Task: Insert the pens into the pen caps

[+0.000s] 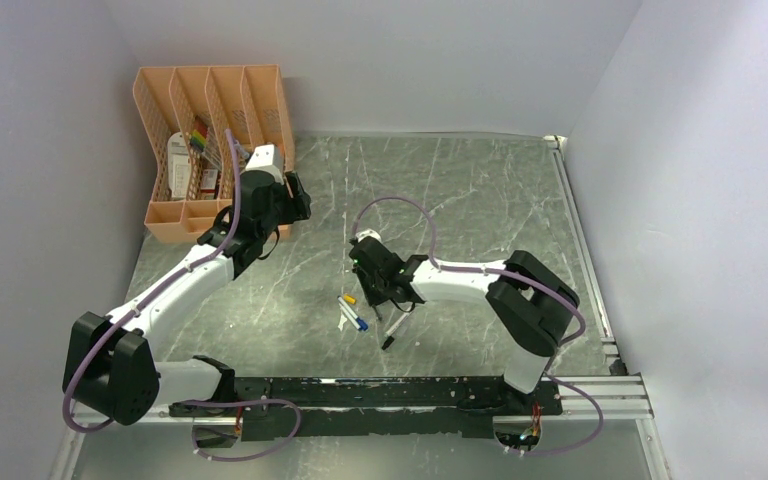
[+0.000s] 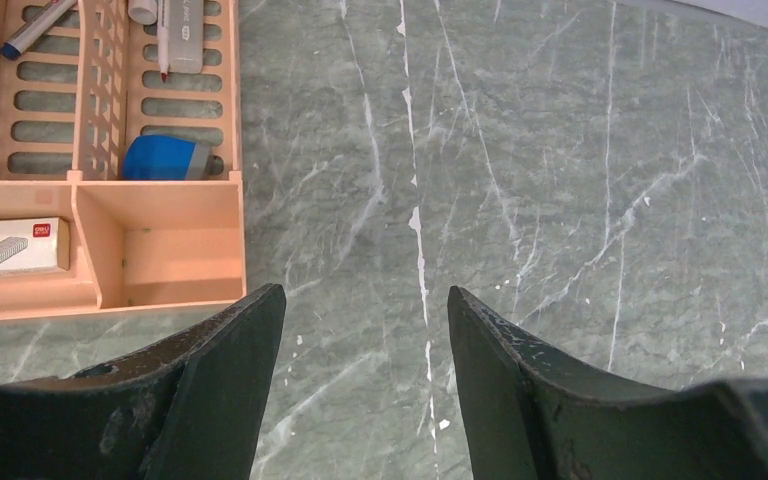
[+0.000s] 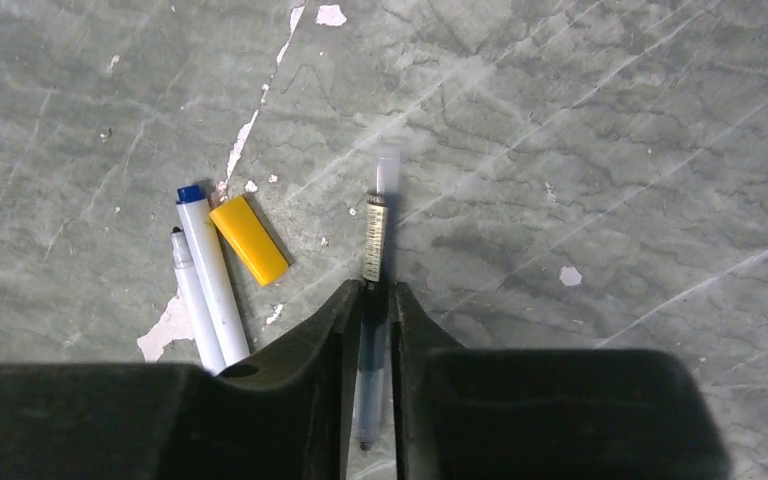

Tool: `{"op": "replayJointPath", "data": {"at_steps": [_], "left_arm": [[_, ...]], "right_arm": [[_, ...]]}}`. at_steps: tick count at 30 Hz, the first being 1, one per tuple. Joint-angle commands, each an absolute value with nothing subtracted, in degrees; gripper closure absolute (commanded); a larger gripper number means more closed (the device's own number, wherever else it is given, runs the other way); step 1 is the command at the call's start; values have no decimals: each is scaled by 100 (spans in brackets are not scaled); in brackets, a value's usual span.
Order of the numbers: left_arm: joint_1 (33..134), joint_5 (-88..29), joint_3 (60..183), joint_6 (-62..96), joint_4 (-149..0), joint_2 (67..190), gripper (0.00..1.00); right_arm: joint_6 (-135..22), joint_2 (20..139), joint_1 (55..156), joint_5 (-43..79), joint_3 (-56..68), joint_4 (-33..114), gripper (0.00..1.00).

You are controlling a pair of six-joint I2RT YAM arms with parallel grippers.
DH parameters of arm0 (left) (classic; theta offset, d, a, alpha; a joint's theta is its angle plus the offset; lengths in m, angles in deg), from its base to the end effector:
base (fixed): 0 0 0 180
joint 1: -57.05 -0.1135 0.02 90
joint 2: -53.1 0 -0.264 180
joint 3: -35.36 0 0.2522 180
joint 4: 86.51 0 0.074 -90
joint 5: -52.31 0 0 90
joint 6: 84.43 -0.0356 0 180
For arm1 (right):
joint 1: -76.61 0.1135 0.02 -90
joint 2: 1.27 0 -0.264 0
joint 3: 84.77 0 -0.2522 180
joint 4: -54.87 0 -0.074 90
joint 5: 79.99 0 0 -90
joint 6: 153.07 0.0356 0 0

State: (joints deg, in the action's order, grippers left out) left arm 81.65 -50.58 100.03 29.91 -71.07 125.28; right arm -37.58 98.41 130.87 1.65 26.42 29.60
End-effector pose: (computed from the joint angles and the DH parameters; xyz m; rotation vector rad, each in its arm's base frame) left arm 0.2664 -0.1132 0.2895 -0.1430 1.9709 -0.3382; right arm 0.2038 0.2743 0.1536 -0.5841 2.5079 0.3580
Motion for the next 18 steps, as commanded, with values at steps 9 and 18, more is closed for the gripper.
{"op": "replayJointPath", "data": {"at_steps": [9,18], "left_arm": [[8226,-5038,10049,2893,-7145,12529,28],[8222,-3394,10027,2869,-7666,12454,11]], "right_arm": [[-4154,9698,13085,-38,2449,2910,100],[-5586,8524,12779,138,2807,3682,100]]}}
